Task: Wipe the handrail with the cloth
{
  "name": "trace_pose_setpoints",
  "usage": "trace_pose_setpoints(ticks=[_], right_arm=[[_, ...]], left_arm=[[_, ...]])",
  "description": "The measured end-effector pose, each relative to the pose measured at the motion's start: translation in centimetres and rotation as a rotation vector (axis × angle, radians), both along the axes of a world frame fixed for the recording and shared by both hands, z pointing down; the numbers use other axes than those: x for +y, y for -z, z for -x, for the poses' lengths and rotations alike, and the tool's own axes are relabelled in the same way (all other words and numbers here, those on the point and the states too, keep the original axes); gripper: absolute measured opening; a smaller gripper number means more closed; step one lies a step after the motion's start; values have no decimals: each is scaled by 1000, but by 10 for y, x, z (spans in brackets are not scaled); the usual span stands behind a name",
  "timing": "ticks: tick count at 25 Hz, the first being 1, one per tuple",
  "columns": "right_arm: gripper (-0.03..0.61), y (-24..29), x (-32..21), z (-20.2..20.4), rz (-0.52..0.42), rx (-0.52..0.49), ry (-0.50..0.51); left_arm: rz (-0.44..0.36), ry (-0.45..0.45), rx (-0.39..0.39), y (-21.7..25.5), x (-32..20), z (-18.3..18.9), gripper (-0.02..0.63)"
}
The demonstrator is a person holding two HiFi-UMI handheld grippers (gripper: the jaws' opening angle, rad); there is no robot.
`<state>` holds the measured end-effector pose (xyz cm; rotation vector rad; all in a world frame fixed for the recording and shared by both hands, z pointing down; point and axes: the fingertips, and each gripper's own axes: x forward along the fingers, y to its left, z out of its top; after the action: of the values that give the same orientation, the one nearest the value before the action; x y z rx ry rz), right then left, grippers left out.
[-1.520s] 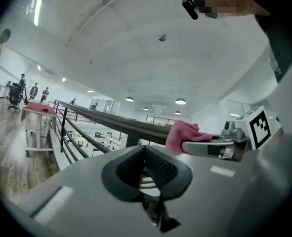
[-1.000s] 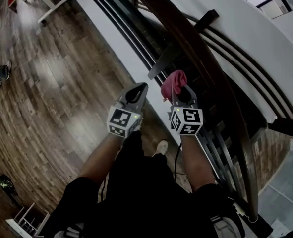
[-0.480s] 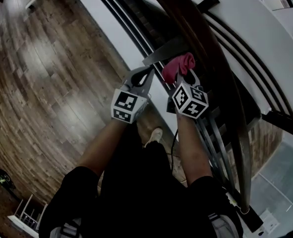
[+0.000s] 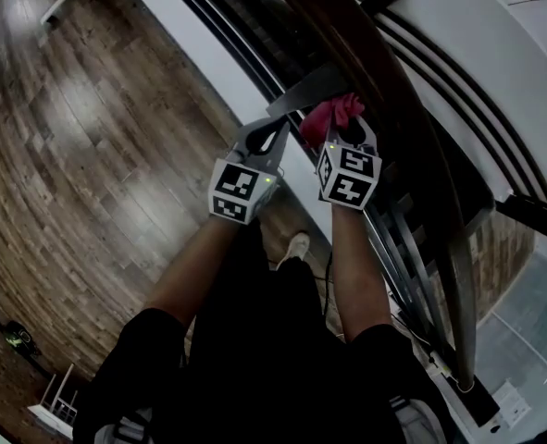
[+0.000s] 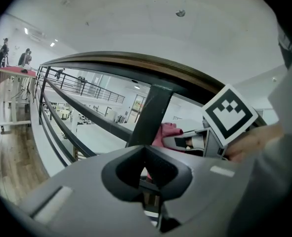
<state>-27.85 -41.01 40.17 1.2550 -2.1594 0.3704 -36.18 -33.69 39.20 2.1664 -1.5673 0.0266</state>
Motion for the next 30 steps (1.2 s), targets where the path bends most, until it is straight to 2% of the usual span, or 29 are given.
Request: trace_pose_setpoints(ticks=[3,5,10,20,26,30], right_arm=[[51,-1,2,-1,-2,69,19],[51,-4,2,-5,12,80,15],[51,-6,3,-22,48,60,-19],[51,-5,21,-52,48,77,-65],[51,-9,29,-78,87,19,-121],[51,-13,35,-86,85,23,-125]], left_arm=[[13,-11,-7,-3,2,-3,-2],[23,-20,-11,-4,5,-6,-2],[22,-44,-35,0,11,-17,-2],[24,-96,-38,6,13,-38,-2],[35,-122,-47,6,18,-57,-2],[46,-133,-51,2,27,-64,-2]])
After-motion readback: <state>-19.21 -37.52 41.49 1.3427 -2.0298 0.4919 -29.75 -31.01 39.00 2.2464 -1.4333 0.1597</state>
